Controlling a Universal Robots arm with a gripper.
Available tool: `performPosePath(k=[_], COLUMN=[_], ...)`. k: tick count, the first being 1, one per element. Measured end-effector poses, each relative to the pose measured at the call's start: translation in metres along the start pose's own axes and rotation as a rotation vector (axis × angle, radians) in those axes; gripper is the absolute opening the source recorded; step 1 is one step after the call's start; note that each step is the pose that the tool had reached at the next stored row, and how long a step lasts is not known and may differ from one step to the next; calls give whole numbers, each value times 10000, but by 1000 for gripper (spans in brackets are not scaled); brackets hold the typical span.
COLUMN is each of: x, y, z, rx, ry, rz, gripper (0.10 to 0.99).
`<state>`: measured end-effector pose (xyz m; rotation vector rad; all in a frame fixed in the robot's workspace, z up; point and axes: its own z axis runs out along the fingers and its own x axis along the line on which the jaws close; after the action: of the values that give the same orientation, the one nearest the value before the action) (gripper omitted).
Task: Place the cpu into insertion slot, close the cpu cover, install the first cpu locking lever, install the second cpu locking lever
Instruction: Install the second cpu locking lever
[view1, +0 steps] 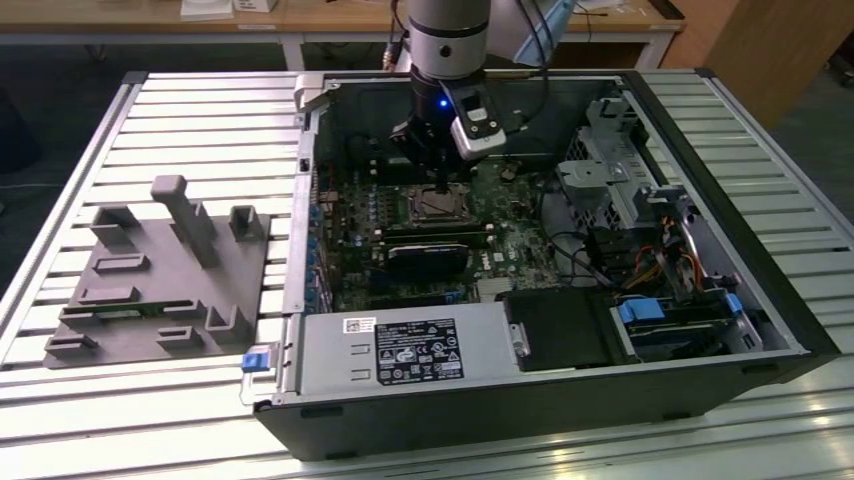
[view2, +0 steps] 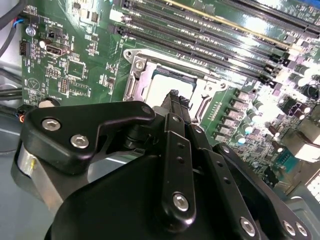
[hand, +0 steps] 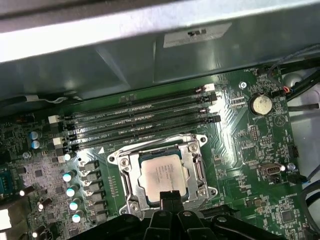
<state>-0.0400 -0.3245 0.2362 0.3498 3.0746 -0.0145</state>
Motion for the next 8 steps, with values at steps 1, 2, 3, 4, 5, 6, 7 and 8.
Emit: performPosePath(k=[1,2,3,4,5,6,7,8], x=[-2,-4,-6,-8,-10,-13,-15,-18], y=[-8,-17,-26,-35,-45,-55,-67,-80], z=[0,0,0,0,1,1,1,1], rx=[0,1,1,0,1,0,0,0], ry=[0,0,0,0,0,0,0,0], rz=[0,-1,0,0,0,0,0,0], gripper=[106,106,106,106,106,106,106,106])
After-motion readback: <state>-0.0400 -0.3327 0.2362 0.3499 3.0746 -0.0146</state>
